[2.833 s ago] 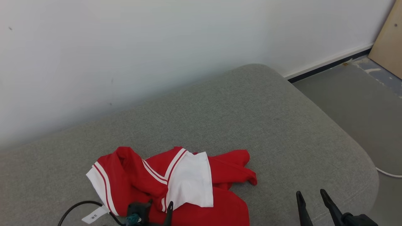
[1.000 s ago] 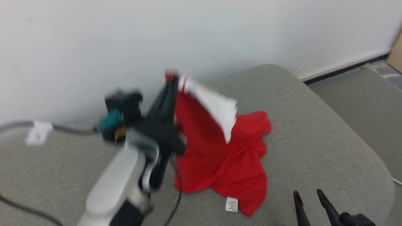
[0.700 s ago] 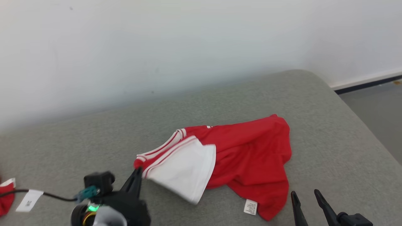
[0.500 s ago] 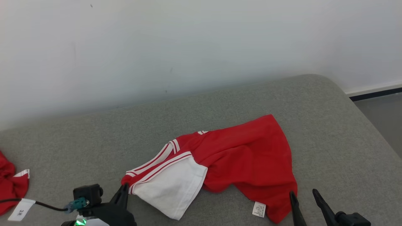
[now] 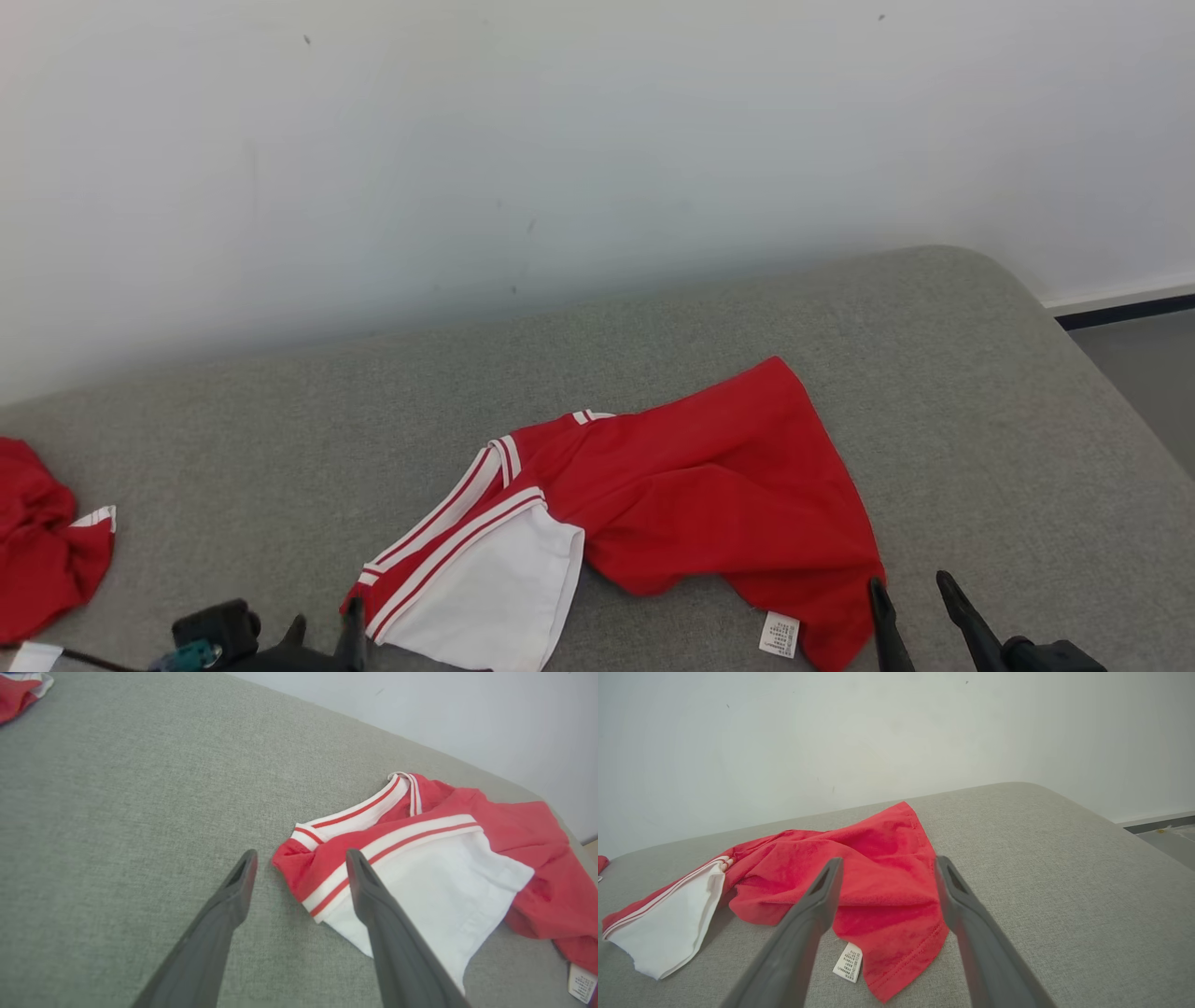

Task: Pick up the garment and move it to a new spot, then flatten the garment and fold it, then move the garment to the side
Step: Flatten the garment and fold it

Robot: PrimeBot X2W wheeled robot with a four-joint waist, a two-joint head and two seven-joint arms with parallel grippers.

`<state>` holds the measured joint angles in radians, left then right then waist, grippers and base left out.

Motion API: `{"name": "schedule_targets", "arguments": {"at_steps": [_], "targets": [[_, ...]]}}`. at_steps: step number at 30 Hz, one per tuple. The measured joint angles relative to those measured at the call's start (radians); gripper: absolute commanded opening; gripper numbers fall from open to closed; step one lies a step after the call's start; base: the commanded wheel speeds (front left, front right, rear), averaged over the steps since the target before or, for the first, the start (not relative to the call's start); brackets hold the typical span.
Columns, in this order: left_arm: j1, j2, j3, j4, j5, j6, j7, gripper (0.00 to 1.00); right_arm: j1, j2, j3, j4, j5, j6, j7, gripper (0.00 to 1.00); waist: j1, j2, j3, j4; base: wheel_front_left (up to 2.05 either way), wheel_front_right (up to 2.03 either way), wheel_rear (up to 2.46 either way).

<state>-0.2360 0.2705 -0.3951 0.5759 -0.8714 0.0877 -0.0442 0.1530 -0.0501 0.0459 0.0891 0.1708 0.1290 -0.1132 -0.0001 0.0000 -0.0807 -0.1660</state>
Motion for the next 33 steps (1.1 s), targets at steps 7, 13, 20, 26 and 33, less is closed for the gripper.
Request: {"name": "schedule_targets", "arguments": {"at_steps": [7, 13, 20, 26, 33], "targets": [[0.105, -0.015, 0.015, -0.037, -0.019, 0.049, -0.022, 1.0, 0.02, 0.0, -0.018, -0.011, -0.005, 0.0, 0.005, 1.0, 0.0, 0.0, -0.018, 0.017, 0.0, 0.0, 0.0], [0.169, -0.09, -0.061, -0.123, -0.051, 0.008, 0.038, 1.0, 0.027, 0.0, -0.018, -0.022, -0.006, 0.0, 0.009, 1.0, 0.0, 0.0, -0.02, 0.03, 0.0, 0.0, 0.0], [0.135, -0.122, -0.109, -0.097, -0.025, 0.007, 0.048, 1.0, 0.02, 0.0, -0.005, -0.035, -0.014, 0.0, 0.026, 1.0, 0.0, 0.0, -0.013, 0.004, 0.0, 0.0, 0.0], [0.078, -0.142, -0.15, -0.009, 0.015, 0.002, 0.056, 1.0, 0.009, 0.0, -0.006, -0.045, -0.028, 0.0, 0.044, 1.0, 0.0, 0.0, -0.003, -0.02, 0.0, 0.0, 0.0], [0.03, -0.154, -0.175, 0.074, 0.036, -0.02, 0.035, 1.0, -0.002, -0.002, 0.003, -0.052, -0.039, 0.0, 0.062, 1.0, 0.0, 0.0, 0.011, -0.019, 0.0, 0.0, 0.0]]}}
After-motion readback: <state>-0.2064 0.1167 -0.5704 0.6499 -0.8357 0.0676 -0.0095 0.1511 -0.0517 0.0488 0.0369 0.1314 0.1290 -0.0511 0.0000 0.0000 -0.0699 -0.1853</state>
